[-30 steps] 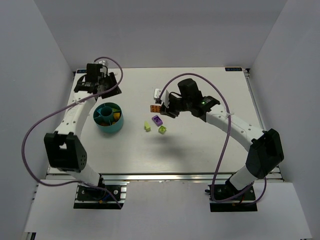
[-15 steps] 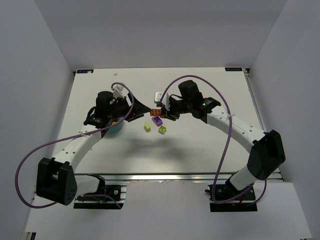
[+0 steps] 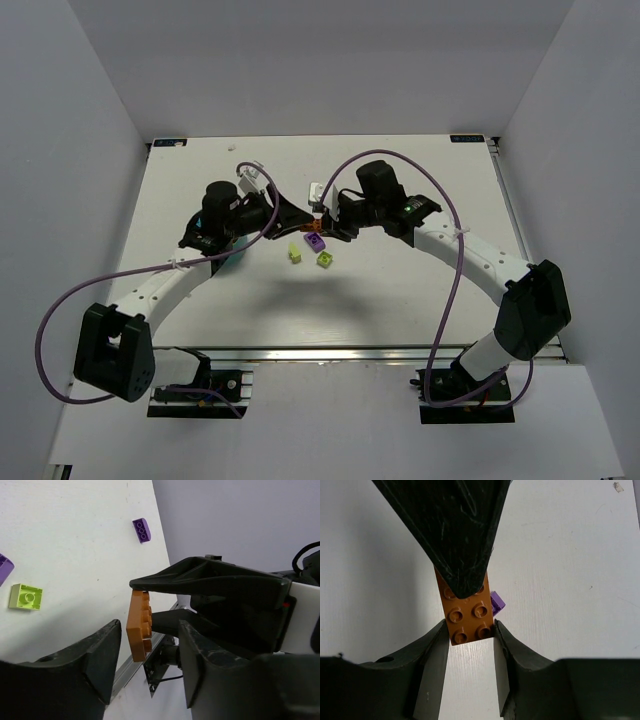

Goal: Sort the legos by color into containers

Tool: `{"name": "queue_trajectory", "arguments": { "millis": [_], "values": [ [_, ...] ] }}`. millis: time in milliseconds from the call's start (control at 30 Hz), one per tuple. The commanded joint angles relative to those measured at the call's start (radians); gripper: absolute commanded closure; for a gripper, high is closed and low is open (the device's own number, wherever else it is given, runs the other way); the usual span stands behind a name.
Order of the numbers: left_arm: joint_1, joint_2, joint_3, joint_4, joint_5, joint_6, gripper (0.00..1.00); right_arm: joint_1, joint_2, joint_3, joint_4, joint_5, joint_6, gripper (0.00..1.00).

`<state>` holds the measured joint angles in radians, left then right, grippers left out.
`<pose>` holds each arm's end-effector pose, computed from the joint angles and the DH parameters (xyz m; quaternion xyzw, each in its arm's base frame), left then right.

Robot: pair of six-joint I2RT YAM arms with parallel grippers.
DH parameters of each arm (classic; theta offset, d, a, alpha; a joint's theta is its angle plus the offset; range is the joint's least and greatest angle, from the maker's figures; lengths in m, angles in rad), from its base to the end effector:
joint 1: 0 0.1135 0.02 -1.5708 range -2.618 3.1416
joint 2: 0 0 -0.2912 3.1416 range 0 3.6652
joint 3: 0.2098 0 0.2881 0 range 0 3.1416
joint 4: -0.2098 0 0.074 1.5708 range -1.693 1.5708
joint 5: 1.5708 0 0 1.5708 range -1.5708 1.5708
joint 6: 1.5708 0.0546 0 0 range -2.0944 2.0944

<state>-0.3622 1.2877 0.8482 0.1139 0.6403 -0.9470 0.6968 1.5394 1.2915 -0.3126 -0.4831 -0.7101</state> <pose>0.2978 -0.1477 0.2898 -0.0465 0.7913 -0.5398 0.2834 0.2923 0.2777 0.3285 -0.6379 0.5731 0.2062 0.4713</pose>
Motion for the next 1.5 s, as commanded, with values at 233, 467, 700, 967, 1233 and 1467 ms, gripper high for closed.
{"name": "queue_trajectory", "arguments": {
  "millis": [233,467,700,967,1233,1467],
  "values": [
    [-0.007,0.029,0.008,0.037,0.016,-0.010,0.92,0.007,-0.032,0.008,0.041,-0.026,0.032,0.74],
    [0.035,-0.033,0.090,-0.347,-0.171,0.079,1.00,0.006,-0.038,-0.043,0.117,0.142,0.083,0.10],
    [0.154,-0.182,0.196,-0.860,-0.605,0.028,1.00,-0.029,-0.058,-0.113,0.149,0.212,0.090,0.22],
    [0.201,-0.107,0.345,-1.259,-0.901,-0.170,1.00,-0.072,-0.061,-0.116,0.150,0.184,0.176,1.00],
    [0.313,-0.039,0.336,-1.238,-0.979,-0.266,1.00,-0.082,-0.079,-0.127,0.162,0.184,0.184,1.00],
    [0.322,0.090,0.439,-1.175,-0.967,-0.248,1.00,-0.095,-0.104,-0.152,0.167,0.190,0.178,1.00]
  ]
}}
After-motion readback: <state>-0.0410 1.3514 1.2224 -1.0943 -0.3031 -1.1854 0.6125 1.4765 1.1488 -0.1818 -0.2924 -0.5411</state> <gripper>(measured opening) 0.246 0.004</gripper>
